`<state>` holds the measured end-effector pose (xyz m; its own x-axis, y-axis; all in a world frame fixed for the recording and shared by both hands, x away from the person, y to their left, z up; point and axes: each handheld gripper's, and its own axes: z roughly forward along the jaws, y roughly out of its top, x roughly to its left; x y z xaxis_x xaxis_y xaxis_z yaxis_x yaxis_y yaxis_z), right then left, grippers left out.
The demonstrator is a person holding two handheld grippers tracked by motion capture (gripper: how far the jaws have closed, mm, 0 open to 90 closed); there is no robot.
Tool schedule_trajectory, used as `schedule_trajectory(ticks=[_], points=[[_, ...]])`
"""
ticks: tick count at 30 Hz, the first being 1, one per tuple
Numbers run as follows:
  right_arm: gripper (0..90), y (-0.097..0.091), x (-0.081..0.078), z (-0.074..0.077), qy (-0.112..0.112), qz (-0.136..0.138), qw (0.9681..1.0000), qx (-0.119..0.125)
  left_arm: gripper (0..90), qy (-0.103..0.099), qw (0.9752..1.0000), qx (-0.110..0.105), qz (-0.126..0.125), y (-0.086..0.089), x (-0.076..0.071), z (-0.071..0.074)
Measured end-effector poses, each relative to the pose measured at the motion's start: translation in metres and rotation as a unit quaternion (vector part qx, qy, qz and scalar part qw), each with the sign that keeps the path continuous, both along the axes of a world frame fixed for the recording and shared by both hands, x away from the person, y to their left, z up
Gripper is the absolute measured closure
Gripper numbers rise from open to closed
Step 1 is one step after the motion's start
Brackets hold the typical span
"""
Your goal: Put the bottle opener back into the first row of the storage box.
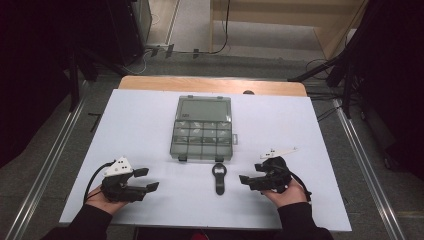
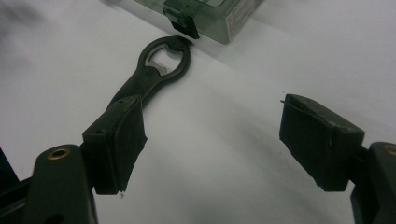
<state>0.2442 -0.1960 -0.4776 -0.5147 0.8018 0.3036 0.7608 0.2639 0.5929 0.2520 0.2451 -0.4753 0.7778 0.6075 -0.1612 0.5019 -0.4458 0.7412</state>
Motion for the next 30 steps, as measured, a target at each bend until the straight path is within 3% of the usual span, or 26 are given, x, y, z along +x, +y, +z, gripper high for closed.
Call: schedule_trajectory(ticks=[14,25,30], points=[[23.1,0.028,0.01,0.001,-0.005,-0.005,0.9998,-0.017,33.4,0.001,1.0,0.001,-0.002,-0.001,0.0,0.0],[23.1,0.054,0.011,0.0,0.003,-0.015,0.9993,-0.035,33.4,0.001,1.0,0.0,-0.002,0.0,0.0,0.0],[24.3,0.062,0.012,-0.001,0.02,-0.023,0.999,-0.033,33.4,0.001,1.0,0.001,-0.002,0.0,0.0,0.0]])
